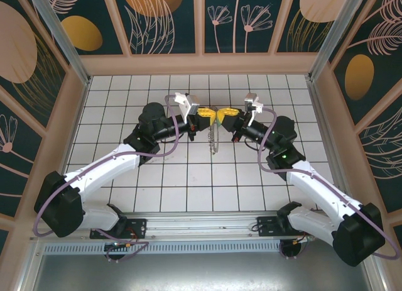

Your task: Put the keys on the keyring

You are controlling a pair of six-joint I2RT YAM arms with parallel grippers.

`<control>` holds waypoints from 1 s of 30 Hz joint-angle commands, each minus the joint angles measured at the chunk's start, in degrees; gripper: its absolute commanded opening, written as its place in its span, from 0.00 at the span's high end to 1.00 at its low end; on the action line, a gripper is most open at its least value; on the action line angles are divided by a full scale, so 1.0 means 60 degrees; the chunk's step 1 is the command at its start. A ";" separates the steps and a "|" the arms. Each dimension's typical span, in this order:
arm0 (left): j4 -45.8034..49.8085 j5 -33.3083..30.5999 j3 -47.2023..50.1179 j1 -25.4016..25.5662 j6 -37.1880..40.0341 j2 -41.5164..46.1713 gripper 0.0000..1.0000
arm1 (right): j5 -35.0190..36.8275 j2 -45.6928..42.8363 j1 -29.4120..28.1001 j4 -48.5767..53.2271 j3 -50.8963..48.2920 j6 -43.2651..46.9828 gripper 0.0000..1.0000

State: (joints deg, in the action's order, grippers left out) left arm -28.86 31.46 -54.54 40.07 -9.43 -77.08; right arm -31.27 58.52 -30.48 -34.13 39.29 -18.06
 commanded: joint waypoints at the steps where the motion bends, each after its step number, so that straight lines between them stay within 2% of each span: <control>1: -0.0390 0.0301 -0.0033 0.0052 0.0004 0.0102 1.00 | 0.0061 0.0090 -0.0086 -0.0332 0.0391 0.0231 1.00; 16: -0.0566 0.0546 0.0032 0.0046 -0.0105 0.0382 1.00 | 0.0318 0.0420 0.0097 -0.0200 0.0402 0.0374 1.00; 30: -0.0838 0.0511 0.0113 0.0058 -0.0260 0.0656 1.00 | 0.0276 0.0246 0.0608 -0.0396 -0.0292 0.0034 1.00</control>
State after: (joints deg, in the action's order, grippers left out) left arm -30.04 33.17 -53.78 40.14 -10.33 -74.74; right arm -29.74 60.31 -27.18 -34.44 38.30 -17.06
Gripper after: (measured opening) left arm 0.045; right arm 0.049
